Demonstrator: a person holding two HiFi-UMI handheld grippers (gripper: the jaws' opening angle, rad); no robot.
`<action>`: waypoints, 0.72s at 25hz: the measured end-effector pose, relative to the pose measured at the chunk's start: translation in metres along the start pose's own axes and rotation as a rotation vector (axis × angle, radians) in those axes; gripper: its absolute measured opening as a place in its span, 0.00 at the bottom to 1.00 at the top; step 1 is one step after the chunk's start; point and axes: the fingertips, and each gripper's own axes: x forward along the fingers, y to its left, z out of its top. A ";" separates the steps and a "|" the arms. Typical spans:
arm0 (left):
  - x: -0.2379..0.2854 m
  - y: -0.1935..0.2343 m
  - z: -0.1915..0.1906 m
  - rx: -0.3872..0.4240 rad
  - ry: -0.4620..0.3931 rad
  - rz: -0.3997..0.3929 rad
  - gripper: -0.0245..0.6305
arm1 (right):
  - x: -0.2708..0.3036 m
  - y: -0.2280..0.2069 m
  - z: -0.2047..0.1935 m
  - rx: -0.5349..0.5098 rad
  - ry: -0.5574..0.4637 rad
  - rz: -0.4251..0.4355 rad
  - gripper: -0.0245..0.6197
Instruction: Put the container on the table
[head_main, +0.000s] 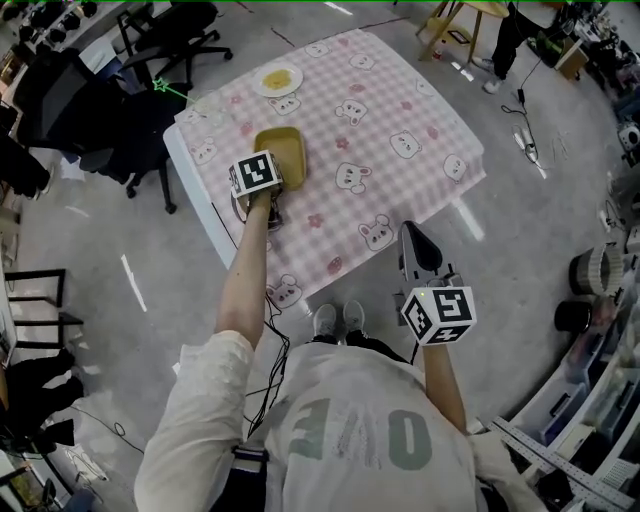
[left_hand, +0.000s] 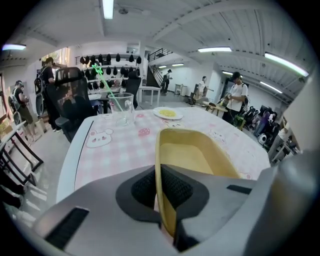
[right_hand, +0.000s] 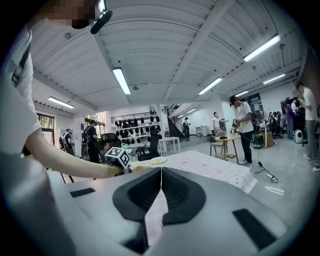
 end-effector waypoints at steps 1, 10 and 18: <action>0.002 0.000 -0.002 0.001 0.003 0.000 0.08 | -0.001 -0.001 0.000 -0.003 0.002 -0.002 0.08; 0.017 -0.004 -0.015 -0.017 0.037 -0.016 0.08 | 0.001 -0.002 -0.003 -0.006 0.016 0.004 0.08; 0.011 -0.005 -0.013 -0.056 0.015 -0.037 0.09 | 0.002 -0.001 -0.002 -0.009 0.011 0.023 0.08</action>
